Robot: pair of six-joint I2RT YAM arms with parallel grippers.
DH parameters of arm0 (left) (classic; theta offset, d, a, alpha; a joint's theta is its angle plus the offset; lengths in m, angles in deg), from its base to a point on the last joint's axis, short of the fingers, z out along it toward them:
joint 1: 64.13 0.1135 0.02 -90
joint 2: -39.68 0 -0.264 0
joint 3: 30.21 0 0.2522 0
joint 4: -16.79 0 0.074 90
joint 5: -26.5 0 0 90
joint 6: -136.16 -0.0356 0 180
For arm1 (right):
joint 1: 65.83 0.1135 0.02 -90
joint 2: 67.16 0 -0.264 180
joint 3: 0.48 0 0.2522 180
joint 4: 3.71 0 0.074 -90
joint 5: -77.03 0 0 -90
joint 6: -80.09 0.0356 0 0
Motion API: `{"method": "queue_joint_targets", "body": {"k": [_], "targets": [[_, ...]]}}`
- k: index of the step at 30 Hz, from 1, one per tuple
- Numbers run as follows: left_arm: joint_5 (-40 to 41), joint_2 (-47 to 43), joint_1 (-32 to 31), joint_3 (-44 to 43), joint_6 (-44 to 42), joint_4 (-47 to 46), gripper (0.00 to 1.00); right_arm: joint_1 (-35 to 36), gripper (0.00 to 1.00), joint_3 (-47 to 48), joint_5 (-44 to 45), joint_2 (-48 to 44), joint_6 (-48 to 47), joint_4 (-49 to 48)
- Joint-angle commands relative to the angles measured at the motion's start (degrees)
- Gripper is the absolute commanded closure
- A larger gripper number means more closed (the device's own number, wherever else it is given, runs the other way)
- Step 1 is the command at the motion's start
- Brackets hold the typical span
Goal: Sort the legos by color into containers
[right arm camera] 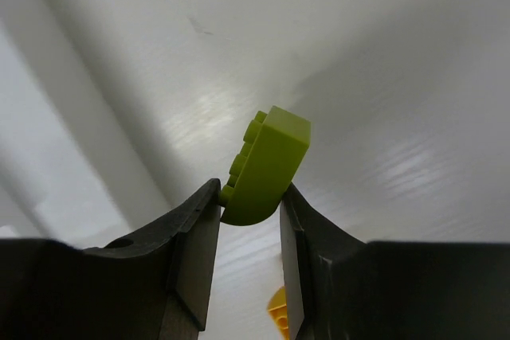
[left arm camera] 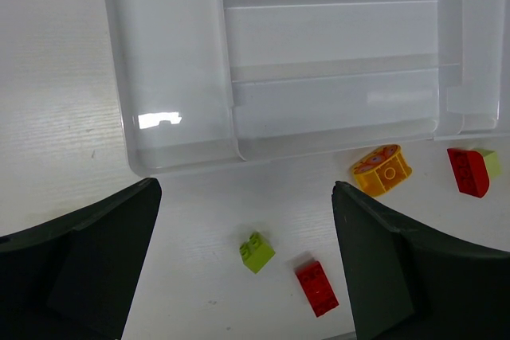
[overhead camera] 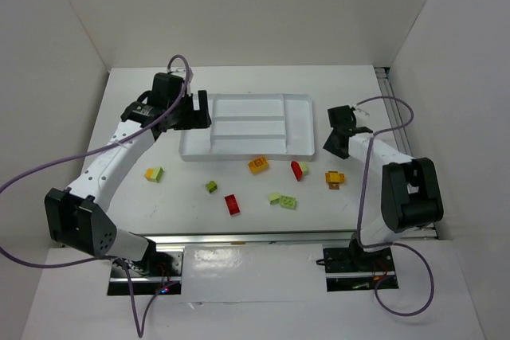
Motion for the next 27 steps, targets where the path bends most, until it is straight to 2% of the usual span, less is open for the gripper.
{"method": "queue_joint_targets", "body": {"k": [1,2,6,11,15,18,21,25,27], "targets": [[0.8,-0.3,-0.1,-2.1,0.4,0.7,0.0,5.0,0.71,6.1,5.8,-2.6,-2.6,2.0],[2.2,-0.9,-0.1,-2.1,0.9,0.7,0.0,8.2,0.71,9.0,7.0,-2.6,-3.6,2.0],[5.2,-0.9,-0.1,-2.1,2.3,2.0,0.0,13.7,0.71,18.3,7.3,1.3,-6.8,2.6],[7.8,-1.4,-0.1,-2.7,4.8,3.4,0.0,15.5,0.71,29.5,1.6,13.1,-10.2,-1.5],[7.2,-3.3,-0.1,-2.7,4.8,4.0,0.0,16.1,0.71,45.8,-4.1,25.1,-11.3,-0.2],[6.3,-4.6,-0.7,-2.2,4.3,4.7,0.0,16.7,0.7,54.4,-7.4,31.9,-12.1,1.6],[5.8,-5.4,-0.7,-0.8,3.7,5.4,0.0,16.7,0.7,57.3,-9.2,35.7,-12.6,0.4],[-0.2,-6.9,-0.7,2.5,3.1,4.8,0.0,17.2,0.69,60.9,-7.7,39.5,-11.3,0.4],[-0.2,-6.9,-1.2,4.9,3.6,4.8,0.0,17.2,0.69,61.6,-8.8,40.6,-11.3,0.4]]}}
